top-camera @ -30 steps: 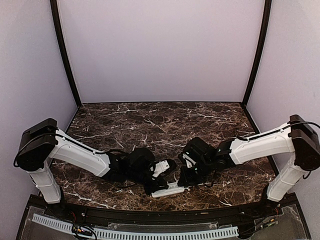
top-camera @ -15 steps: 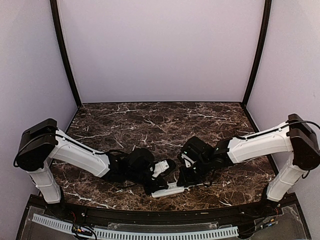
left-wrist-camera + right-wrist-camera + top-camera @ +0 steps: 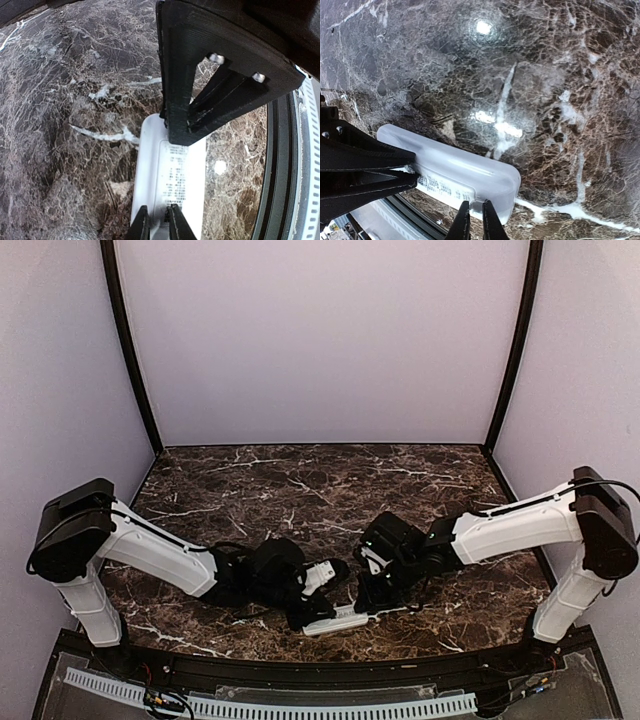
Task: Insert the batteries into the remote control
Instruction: Press the battery cover onto the remote control.
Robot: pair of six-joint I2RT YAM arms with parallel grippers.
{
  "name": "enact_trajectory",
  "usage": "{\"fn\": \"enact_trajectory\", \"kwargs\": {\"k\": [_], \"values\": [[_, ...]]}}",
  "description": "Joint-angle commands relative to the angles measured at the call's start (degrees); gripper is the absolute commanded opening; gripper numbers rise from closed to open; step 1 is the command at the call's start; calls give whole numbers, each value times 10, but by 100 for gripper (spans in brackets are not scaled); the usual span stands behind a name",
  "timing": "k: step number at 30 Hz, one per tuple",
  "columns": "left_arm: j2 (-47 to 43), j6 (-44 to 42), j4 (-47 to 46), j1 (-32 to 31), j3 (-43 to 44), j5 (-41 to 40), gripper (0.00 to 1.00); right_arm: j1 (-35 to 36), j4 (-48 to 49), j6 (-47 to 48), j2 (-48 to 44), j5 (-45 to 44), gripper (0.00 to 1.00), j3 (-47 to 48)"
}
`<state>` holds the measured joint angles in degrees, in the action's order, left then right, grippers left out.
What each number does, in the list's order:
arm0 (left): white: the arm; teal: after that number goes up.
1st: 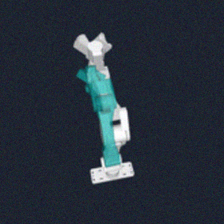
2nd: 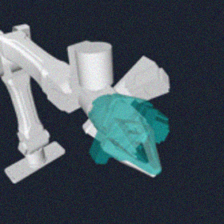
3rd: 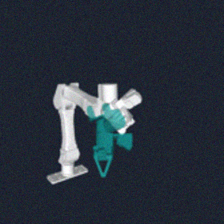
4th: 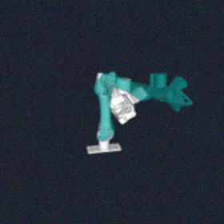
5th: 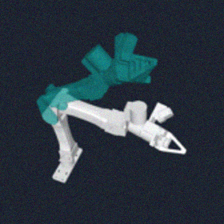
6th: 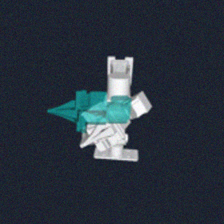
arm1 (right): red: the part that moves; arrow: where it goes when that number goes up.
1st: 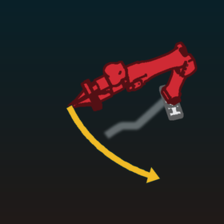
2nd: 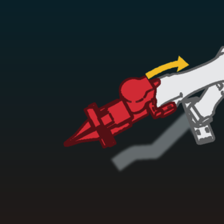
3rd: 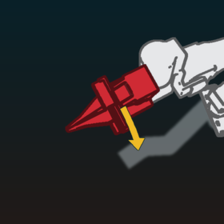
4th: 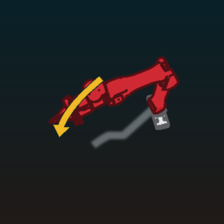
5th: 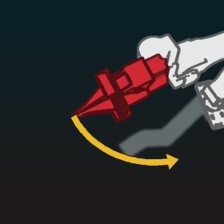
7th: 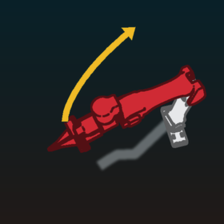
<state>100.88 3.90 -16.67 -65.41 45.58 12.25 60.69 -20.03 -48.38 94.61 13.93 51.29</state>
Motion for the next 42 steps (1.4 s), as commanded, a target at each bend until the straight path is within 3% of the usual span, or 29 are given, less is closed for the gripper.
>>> {"fn": "enact_trajectory", "kwargs": {"k": [1,6,18,29,37,42], "values": [[3,6,70,-4,-32,7,13,20,65,13,83,30,7,-5],[-1,7,62,-5,-37,5,14,26,45,17,102,15,6,-1],[0,5,53,-5,-43,6,14,34,112,15,151,60,0,-11],[-2,6,57,-5,-43,5,14,36,24,17,191,-20,0,14],[-5,7,58,-8,-46,-1,13,20,43,30,102,22,0,24],[-9,8,58,-8,-50,-6,13,8,-11,49,68,1,0,62]]}}
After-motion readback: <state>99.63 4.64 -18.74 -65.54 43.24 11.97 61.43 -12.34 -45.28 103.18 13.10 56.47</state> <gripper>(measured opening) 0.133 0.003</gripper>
